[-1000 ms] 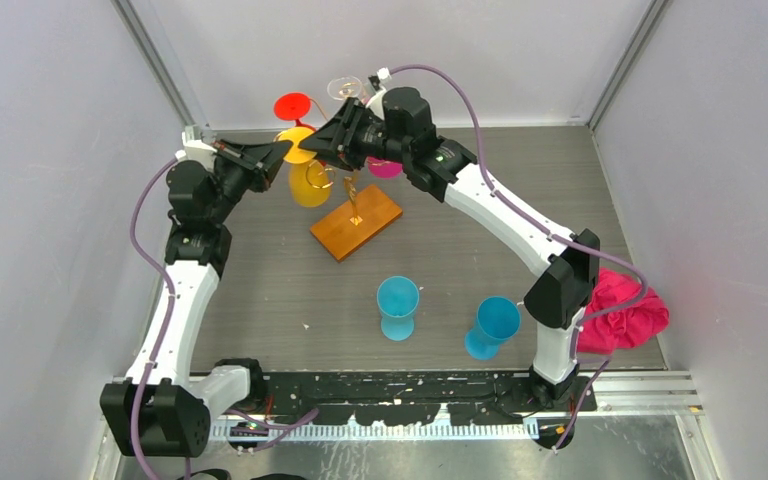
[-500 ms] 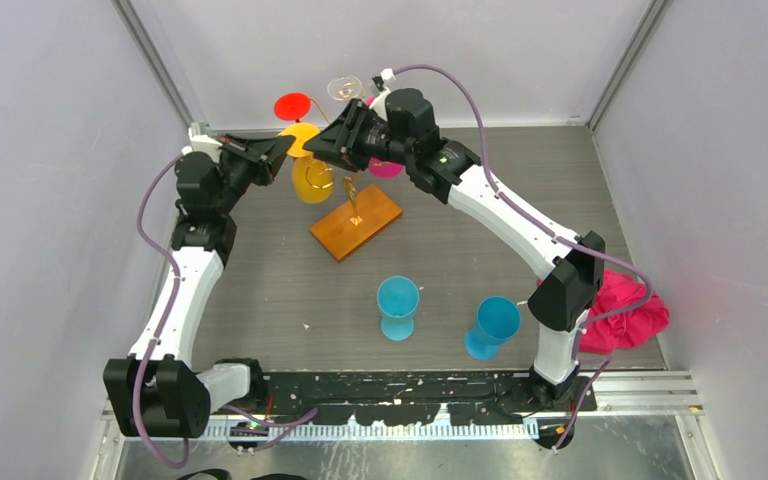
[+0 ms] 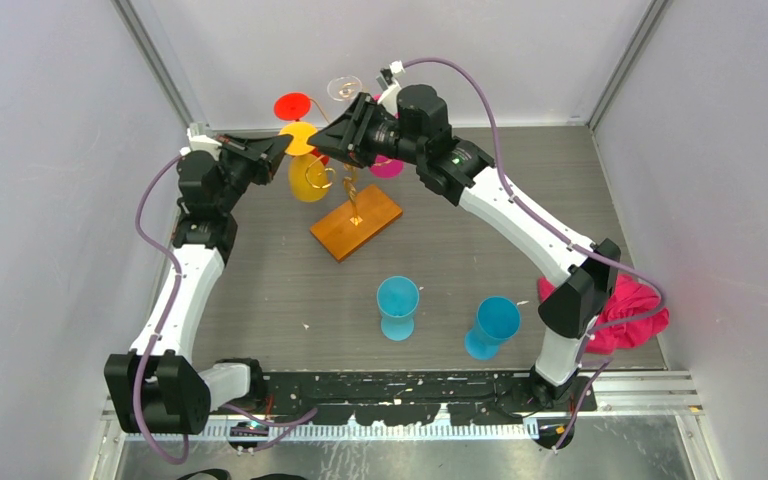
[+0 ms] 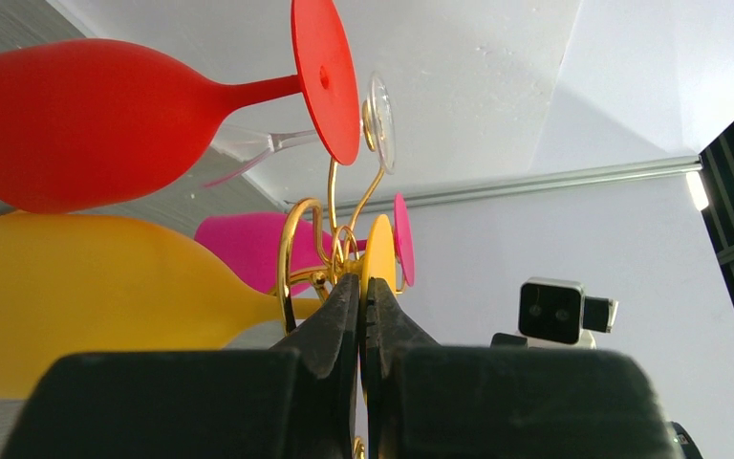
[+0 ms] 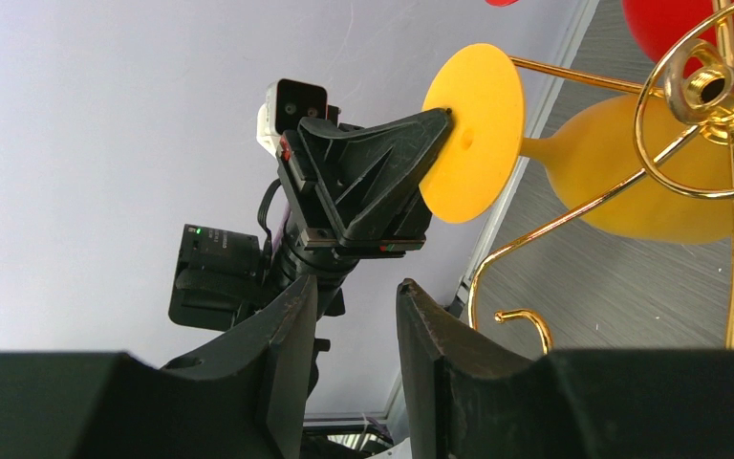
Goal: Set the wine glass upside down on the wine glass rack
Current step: Turn the wine glass upside down at the wine rack.
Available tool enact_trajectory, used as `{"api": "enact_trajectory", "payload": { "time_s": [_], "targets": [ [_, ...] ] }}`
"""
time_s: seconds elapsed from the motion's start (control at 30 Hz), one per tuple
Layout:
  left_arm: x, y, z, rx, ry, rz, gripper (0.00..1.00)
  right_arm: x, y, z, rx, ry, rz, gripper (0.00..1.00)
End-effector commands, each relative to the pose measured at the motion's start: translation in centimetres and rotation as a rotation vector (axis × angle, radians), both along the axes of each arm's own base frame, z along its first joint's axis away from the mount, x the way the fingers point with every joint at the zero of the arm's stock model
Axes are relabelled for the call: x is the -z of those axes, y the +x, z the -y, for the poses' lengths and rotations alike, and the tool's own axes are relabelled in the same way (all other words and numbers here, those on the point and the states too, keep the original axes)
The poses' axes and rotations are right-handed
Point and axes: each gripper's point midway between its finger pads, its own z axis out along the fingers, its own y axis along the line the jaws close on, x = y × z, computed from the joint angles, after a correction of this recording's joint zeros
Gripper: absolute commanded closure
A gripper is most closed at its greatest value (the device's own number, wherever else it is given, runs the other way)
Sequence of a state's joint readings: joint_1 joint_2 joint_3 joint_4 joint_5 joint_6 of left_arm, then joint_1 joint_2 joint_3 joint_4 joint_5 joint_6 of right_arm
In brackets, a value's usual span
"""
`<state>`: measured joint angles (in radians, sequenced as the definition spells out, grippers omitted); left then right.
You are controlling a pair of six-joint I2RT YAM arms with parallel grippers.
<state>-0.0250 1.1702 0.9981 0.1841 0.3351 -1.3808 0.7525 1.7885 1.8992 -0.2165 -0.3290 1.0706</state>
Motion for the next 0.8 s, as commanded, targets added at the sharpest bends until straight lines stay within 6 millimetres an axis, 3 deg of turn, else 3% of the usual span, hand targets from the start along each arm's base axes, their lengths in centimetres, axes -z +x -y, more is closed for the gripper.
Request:
{"api": "enact_trajectory", "payload": {
  "time_s": [0.0, 0.77],
  "targets": [
    [-3.7, 0.0, -0.2, -0.02, 0.002, 0.112, 0.99, -3.4, -1.0, 1.3, 0.014, 0.043, 0.086, 0.58],
    [-4.2, 0.3, -2.0, -0.123, 0.038, 0.113, 0.99, -3.6, -1.2, 1.8, 0.022, 0.046, 0.1, 0.59]
  ]
}}
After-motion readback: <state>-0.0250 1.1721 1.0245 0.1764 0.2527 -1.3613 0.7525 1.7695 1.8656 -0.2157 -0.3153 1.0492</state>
